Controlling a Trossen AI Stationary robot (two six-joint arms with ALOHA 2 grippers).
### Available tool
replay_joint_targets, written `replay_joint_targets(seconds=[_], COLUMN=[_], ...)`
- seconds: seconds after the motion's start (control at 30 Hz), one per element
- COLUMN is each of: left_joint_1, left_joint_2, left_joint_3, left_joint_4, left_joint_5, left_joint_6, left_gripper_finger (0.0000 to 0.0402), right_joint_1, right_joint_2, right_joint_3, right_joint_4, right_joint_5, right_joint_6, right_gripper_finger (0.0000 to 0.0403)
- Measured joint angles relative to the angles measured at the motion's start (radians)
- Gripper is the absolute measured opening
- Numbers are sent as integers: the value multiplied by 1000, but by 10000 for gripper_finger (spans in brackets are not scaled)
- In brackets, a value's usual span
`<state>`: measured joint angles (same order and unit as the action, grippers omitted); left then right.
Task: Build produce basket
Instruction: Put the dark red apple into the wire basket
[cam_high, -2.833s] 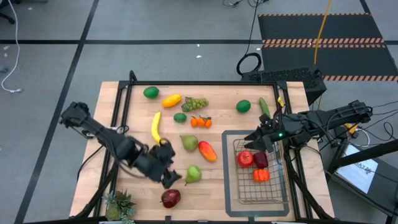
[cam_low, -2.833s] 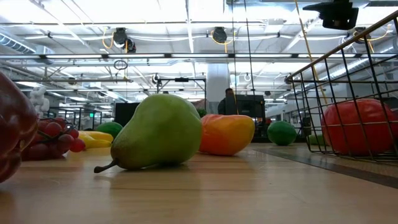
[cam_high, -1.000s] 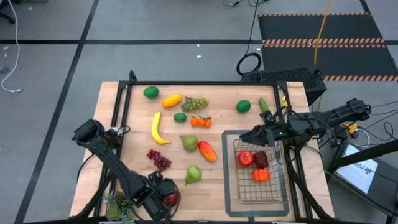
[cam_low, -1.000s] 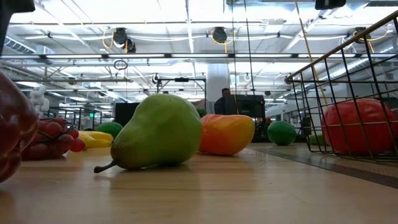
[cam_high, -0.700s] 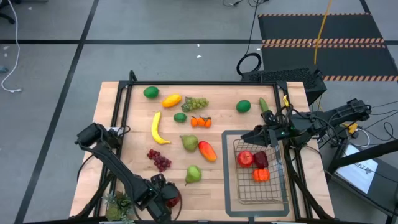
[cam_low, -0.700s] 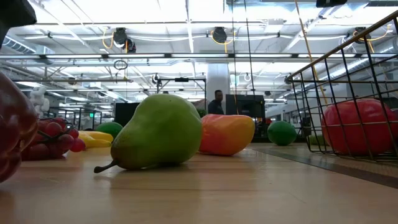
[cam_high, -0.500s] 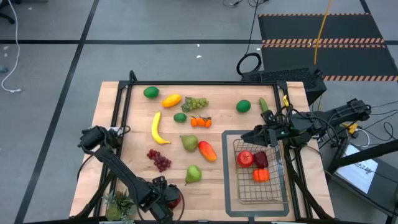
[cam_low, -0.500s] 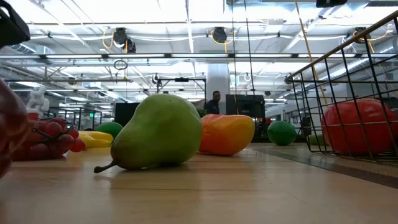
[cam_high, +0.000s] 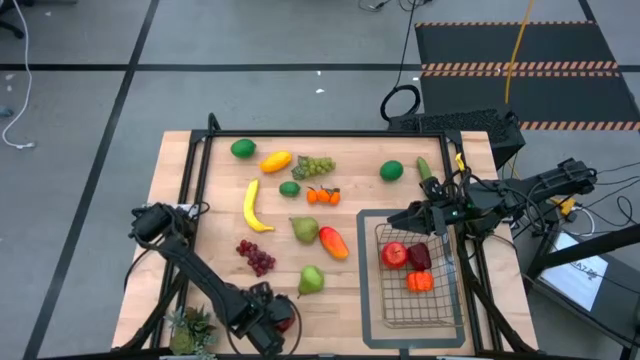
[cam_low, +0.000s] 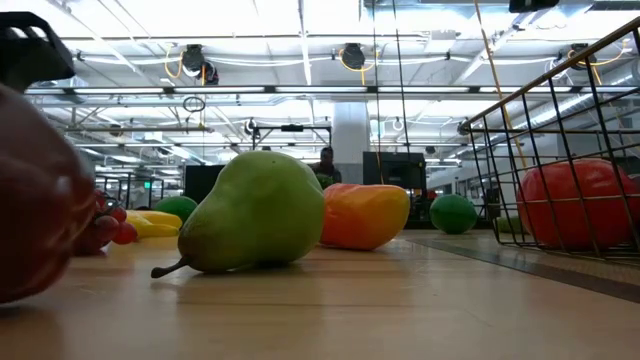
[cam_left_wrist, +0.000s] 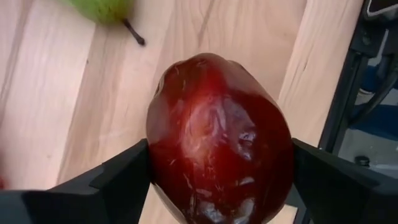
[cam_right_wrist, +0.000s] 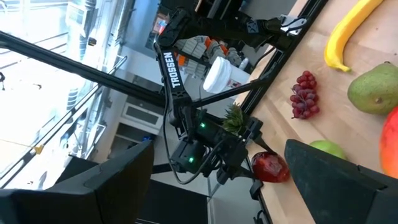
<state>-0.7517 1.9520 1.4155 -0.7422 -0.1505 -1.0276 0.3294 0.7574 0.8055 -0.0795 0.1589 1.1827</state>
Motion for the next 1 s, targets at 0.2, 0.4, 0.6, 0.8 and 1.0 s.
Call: replay_joint_targets(seconds=[0.2,0.4,0.6,0.8,1.0], left_joint_1=[44,111,190,259,320], left_joint_2=[-28,-76,-135,-193,-234], left_joint_3=[27,84,149,212,269], left_joint_4=[1,-19,-27,-24,-22], left_joint_5=[1,-10,-43,-84,-114], left_joint_6=[30,111,197,301,401], left_gripper_finger=[354,343,334,344,346], right_joint_1=[0,-1,-1,0,0], right_joint_2=[0,0,0,1,10], right_joint_3=[0,0,0,0,0], right_joint_4=[0,0,1,16,139], right_joint_5=[1,9,27,27,28], right_joint_6=[6,5,-2,-8,-48], right_gripper_finger=[357,357,357,357,357])
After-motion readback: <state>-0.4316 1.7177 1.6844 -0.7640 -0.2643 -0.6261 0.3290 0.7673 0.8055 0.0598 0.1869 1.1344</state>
